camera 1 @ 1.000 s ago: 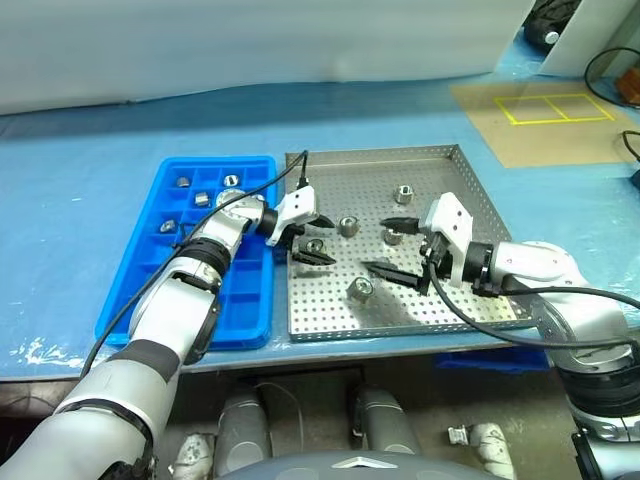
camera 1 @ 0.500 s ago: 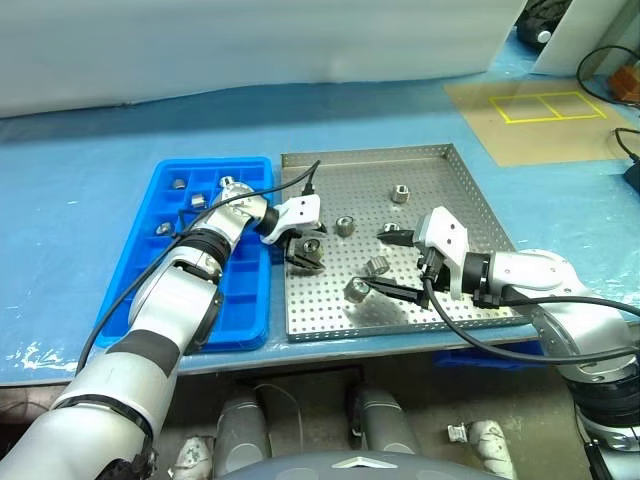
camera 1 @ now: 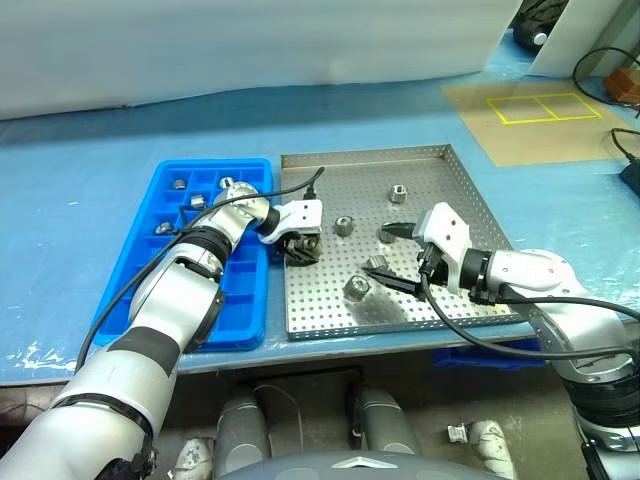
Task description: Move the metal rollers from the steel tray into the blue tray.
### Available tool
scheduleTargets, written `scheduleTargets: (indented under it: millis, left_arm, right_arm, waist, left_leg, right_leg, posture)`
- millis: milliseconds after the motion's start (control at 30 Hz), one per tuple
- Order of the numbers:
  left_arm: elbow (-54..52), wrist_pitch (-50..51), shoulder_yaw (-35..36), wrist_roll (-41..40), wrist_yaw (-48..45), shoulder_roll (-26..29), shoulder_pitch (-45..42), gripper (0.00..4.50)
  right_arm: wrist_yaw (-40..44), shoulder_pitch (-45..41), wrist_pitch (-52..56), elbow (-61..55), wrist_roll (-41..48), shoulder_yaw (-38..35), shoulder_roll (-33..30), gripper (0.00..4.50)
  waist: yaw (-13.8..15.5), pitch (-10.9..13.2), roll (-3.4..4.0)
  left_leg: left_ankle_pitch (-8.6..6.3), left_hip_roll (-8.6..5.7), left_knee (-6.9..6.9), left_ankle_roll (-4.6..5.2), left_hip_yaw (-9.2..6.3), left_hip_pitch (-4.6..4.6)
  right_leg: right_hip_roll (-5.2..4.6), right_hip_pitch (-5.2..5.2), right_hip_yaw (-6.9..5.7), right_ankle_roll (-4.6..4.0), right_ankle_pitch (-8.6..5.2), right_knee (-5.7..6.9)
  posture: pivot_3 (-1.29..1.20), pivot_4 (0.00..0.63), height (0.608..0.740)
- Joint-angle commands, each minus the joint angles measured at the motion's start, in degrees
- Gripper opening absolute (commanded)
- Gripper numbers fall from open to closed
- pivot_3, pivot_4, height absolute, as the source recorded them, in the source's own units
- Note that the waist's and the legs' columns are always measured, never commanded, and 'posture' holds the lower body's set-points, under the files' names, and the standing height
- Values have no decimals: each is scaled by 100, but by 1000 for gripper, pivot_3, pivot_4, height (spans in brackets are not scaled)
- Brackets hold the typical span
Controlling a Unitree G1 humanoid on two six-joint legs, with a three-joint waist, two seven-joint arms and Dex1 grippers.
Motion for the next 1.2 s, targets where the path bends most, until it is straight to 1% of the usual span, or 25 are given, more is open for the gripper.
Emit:
scheduleTargets:
  millis: [33, 167, 267, 367, 467, 567, 667, 767, 833, 933, 1067, 1200]
  left_arm:
    - [83, -94, 4, 80, 153, 6, 42, 2008]
    - [13, 3, 425, -379, -139, -121, 4, 2008]
    - [-213, 275, 1060, -1125, -672, -284, -104, 2008]
    - [-540, 875, 1538, -1747, -1151, -383, -225, 2008]
    - [-1361, 1586, 1816, -2292, -1610, -247, -102, 2008]
    - [-2331, 2274, 1960, -2604, -1660, 151, 221, 2008]
    - [-3068, 2792, 1992, -2798, -1540, 489, 536, 2008]
    - [-4198, 3238, 2300, -2834, -1357, 1622, 1537, 2008]
    - [-4653, 3401, 2346, -2906, -1195, 1956, 1934, 2008]
    - [-5360, 3658, 2658, -3050, -818, 2442, 2636, 2008]
    - [-5959, 3910, 2980, -3266, -392, 2738, 3234, 2008]
    - [-6332, 3998, 3168, -3383, -12, 2853, 3810, 2008]
  right_arm:
    - [-36, -53, -151, -49, -49, 5, 17, 4316]
    - [-39, -46, -202, -3, -90, 45, 24, 4316]
    - [-9, -52, -232, 33, -94, 72, 28, 4316]
    - [29, -83, -287, 117, -110, 135, 48, 4316]
    - [97, -241, -356, 274, -108, 264, 126, 4316]
    - [210, -412, -483, 490, -155, 393, 185, 4316]
    - [320, -518, -613, 675, -201, 463, 206, 4316]
    - [498, -818, -837, 1050, -288, 718, 391, 4316]
    - [581, -912, -925, 1198, -312, 776, 457, 4316]
    - [783, -1128, -1141, 1543, -409, 944, 583, 4316]
    - [1028, -1448, -1370, 1964, -502, 1092, 751, 4316]
    - [1295, -1756, -1595, 2351, -597, 1234, 907, 4316]
  waist:
    - [1, 0, 0]
    - [6, 0, 0]
    - [27, 2, -2]
    - [29, 3, -4]
    - [7, 7, -4]
    - [-10, 8, -2]
    - [12, 8, 2]
    - [-41, 8, 2]
    - [-13, 10, 5]
    - [159, 14, 8]
    - [350, 15, 7]
    - [411, 15, 7]
  left_leg:
    - [0, 0, -1, 1, 0, -1]
    - [-3, -2, -4, 4, 0, -4]
    - [-6, -6, -4, 10, 0, -19]
    - [-13, -14, -6, 20, 1, -29]
    - [-13, -12, -14, 21, 3, -31]
    - [-11, 0, -19, 17, 7, -27]
    - [-5, 7, -29, 8, 8, -23]
    - [-6, 5, -28, 7, 12, -23]
    - [-7, 11, -33, 0, 19, -27]
    - [-2, 16, -41, -10, 12, -47]
    - [-3, 10, -33, -8, 13, -50]
    - [0, 10, -30, -13, 11, -47]
  right_leg:
    - [0, 0, 0, -5, 3, 0]
    - [-3, -1, -2, -24, 14, -3]
    - [-8, -7, -3, -30, 17, -9]
    - [-13, -11, -3, -32, 19, -17]
    - [-14, -19, -2, -33, 19, -19]
    - [-6, -31, -3, -33, 19, -11]
    - [3, -37, -4, -33, 18, -6]
    - [2, -39, 0, -33, 19, -7]
    - [8, -58, -1, -33, 18, 0]
    - [6, -67, -15, -36, 17, -1]
    - [-4, -65, -14, -36, 18, 1]
    - [-5, -62, -16, -35, 17, 12]
  posture:
    - [-541, 150, 740]
    - [-539, 150, 740]
    - [-523, 150, 740]
    - [-504, 150, 740]
    - [-469, 150, 740]
    - [-419, 150, 740]
    - [-367, 150, 740]
    - [-310, 150, 740]
    - [-282, 150, 740]
    - [-209, 150, 740]
    - [-144, 150, 740]
    - [-78, 150, 740]
